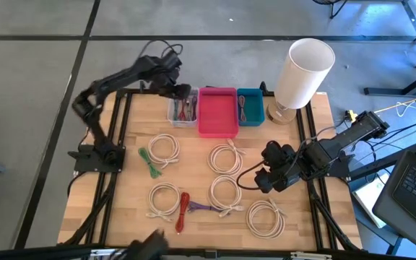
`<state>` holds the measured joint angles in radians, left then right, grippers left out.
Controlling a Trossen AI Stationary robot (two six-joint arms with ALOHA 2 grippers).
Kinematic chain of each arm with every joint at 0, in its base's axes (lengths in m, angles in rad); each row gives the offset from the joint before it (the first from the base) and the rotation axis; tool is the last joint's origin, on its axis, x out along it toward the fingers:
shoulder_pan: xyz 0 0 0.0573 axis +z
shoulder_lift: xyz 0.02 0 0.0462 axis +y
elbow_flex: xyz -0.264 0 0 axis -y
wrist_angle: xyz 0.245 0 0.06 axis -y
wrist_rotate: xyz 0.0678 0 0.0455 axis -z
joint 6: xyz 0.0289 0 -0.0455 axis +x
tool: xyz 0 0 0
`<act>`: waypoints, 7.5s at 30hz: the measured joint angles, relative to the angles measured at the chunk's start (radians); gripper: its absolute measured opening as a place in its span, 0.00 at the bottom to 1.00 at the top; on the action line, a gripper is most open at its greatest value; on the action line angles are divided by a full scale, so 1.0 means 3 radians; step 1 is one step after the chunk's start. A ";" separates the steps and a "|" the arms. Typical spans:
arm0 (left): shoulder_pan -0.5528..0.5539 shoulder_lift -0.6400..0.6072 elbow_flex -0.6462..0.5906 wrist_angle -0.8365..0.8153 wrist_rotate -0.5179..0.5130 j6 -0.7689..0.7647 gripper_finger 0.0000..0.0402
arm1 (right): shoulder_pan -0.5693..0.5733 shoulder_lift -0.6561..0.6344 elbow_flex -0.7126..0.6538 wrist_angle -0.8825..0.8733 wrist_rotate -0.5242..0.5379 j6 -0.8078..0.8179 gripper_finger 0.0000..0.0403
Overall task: Pick & Place USB Port
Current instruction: Put the green USB cable into the blue bin
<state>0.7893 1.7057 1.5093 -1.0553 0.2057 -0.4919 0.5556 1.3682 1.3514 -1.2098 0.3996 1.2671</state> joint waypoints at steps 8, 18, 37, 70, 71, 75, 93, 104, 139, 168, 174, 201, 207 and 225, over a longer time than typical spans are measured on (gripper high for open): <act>-0.0830 -0.1249 0.0001 -0.0684 -0.0303 -0.0119 0.42 | 0.0000 0.0000 0.0000 0.0001 0.0000 0.0054 0.61; -0.3069 -0.2210 0.0004 -0.1426 -0.1347 -0.2446 0.42 | -0.0004 0.0000 0.0001 0.0005 0.0005 0.0086 0.61; -0.4600 -0.2202 -0.2554 -0.0245 -0.1484 -0.5748 0.42 | -0.0047 0.0000 0.0001 0.0003 0.0033 -0.0161 0.61; -0.3591 -0.2205 -0.3850 0.1194 -0.1428 -0.5380 0.38 | -0.0047 -0.0001 0.0001 0.0003 0.0000 -0.0326 0.61; -0.3584 -0.2199 -0.3850 0.1182 -0.1401 -0.5334 0.35 | -0.0047 -0.0001 0.0001 0.0003 0.0000 -0.0326 0.61; -0.3585 -0.2180 -0.3853 0.1147 -0.1388 -0.5195 0.17 | -0.0047 -0.0001 0.0000 0.0003 0.0000 -0.0326 0.61; -0.4112 -0.2703 -0.3055 0.1029 -0.2212 -0.4686 0.01 | -0.0050 -0.0001 0.0001 0.0000 0.0010 -0.0292 0.61; -0.4127 -0.2892 -0.2720 0.2957 -0.3442 -0.1772 0.01 | -0.0326 -0.0001 0.0001 0.0271 0.0036 -0.0547 0.61; -0.2191 -0.1245 -0.2047 0.6052 0.0665 -0.0175 0.01 | -0.1123 -0.0001 0.0001 0.3799 0.0251 -0.2748 0.61; -0.2049 -0.0964 -0.1625 0.5932 0.1014 -0.0209 0.01 | -0.1163 -0.0002 0.0001 0.3784 0.0105 -0.2680 0.07; -0.2050 -0.0968 -0.1624 0.5875 0.1029 -0.0211 0.03 | -0.1169 -0.0005 0.0003 0.3783 0.0051 -0.2678 0.03; -0.1721 -0.1422 -0.1623 0.3891 0.0954 0.0260 0.59 | -0.1278 -0.0491 0.0420 0.1038 0.0910 -0.0993 0.03; -0.1661 -0.1445 -0.1623 0.3640 0.0948 0.0304 0.59 | -0.1724 -0.0411 0.0578 0.0752 0.0781 -0.0859 0.03; -0.1663 -0.1447 -0.1623 0.3107 0.0963 0.0290 0.59 | -0.3407 0.0704 0.1187 0.0365 -0.0592 -0.1804 0.02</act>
<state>0.2905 1.2716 1.0224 -0.1233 0.4947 -0.4049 -0.4665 1.5793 1.7076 -1.1003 0.2220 0.7259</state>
